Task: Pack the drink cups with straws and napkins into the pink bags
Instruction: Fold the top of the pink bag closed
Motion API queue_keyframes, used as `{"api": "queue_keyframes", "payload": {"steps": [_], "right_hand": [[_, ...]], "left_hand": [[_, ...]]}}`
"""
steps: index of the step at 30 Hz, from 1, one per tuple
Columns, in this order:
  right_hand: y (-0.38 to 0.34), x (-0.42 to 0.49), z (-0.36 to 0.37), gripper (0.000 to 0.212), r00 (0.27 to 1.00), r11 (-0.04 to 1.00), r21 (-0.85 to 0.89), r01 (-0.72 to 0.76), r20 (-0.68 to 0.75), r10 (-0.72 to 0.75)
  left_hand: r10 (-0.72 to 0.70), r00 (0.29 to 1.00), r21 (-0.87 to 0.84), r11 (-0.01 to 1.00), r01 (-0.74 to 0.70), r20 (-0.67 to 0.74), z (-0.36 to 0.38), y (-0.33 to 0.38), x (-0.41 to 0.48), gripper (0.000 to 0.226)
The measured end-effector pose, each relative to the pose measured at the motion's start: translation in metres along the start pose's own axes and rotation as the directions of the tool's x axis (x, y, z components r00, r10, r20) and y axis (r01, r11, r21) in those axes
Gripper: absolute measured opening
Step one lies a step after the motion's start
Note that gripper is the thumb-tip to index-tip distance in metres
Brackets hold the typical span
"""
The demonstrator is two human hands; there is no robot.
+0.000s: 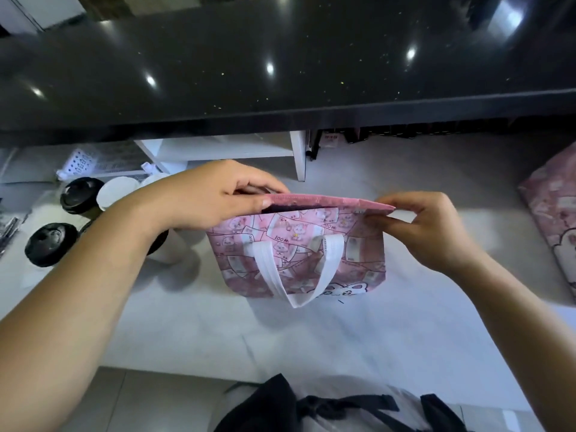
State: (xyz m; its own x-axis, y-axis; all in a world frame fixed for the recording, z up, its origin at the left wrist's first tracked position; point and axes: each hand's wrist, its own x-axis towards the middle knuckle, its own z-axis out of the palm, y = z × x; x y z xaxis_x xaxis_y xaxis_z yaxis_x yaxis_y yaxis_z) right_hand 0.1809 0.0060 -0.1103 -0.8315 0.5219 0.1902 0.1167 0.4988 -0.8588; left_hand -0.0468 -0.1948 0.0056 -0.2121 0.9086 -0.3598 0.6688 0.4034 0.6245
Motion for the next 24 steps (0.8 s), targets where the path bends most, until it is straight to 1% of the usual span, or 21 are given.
{"api": "queue_keyframes", "payload": {"steps": [2,4,6,9,11,13,14,16,18,20,22,24], "right_hand": [[0.002,0.000,-0.002,0.021,1.000,1.000,-0.013,-0.012,-0.010,0.012],[0.003,-0.001,-0.003,0.014,1.000,0.999,-0.034,-0.021,-0.018,0.020],[0.003,-0.001,-0.002,0.015,1.000,0.999,-0.046,-0.024,-0.019,0.023],[0.004,-0.001,0.001,0.020,1.000,0.999,-0.046,-0.023,-0.019,0.022],[0.005,-0.003,0.001,0.021,0.999,0.999,-0.035,-0.031,-0.032,0.030],[0.005,-0.004,0.002,0.023,0.998,0.999,-0.014,-0.046,-0.040,0.046],[0.004,-0.005,0.003,0.024,0.998,0.999,-0.009,-0.047,-0.045,0.046],[0.003,-0.006,0.005,0.029,0.998,0.999,-0.039,-0.034,-0.056,0.031],[0.002,-0.006,0.006,0.037,0.998,0.995,-0.094,-0.016,-0.064,0.010],[-0.001,-0.006,0.005,0.044,0.998,0.989,-0.146,-0.003,-0.068,-0.007],[-0.003,-0.006,0.005,0.041,0.997,0.984,-0.175,0.045,-0.057,-0.056],[0.000,-0.006,0.004,0.037,0.991,0.968,-0.220,0.118,-0.035,-0.128]], "left_hand": [[0.018,0.998,-0.111,0.993,-0.025,-0.065,0.001,-0.009,-0.008,0.031],[0.078,0.974,-0.144,0.983,-0.110,-0.211,0.006,-0.023,-0.012,0.027],[0.106,0.928,-0.158,0.973,-0.171,-0.358,0.017,-0.037,-0.014,0.027],[0.072,0.854,-0.252,0.940,-0.232,-0.516,0.035,-0.052,-0.019,0.028],[0.054,0.847,-0.323,0.910,-0.259,-0.528,0.047,-0.059,-0.023,0.026],[0.049,0.862,-0.368,0.891,-0.266,-0.504,0.057,-0.065,-0.026,0.042],[0.056,0.853,-0.342,0.901,-0.267,-0.519,0.061,-0.068,-0.027,0.049],[0.082,0.813,-0.239,0.935,-0.264,-0.577,0.068,-0.074,-0.025,0.053],[0.097,0.780,-0.172,0.951,-0.255,-0.618,0.073,-0.078,-0.023,0.050],[0.084,0.767,-0.174,0.953,-0.249,-0.636,0.076,-0.079,-0.022,0.045],[0.113,0.756,-0.142,0.954,-0.263,-0.644,0.077,-0.079,-0.021,0.039],[0.193,0.755,-0.025,0.964,-0.266,-0.626,0.076,-0.083,-0.020,0.031]]}}
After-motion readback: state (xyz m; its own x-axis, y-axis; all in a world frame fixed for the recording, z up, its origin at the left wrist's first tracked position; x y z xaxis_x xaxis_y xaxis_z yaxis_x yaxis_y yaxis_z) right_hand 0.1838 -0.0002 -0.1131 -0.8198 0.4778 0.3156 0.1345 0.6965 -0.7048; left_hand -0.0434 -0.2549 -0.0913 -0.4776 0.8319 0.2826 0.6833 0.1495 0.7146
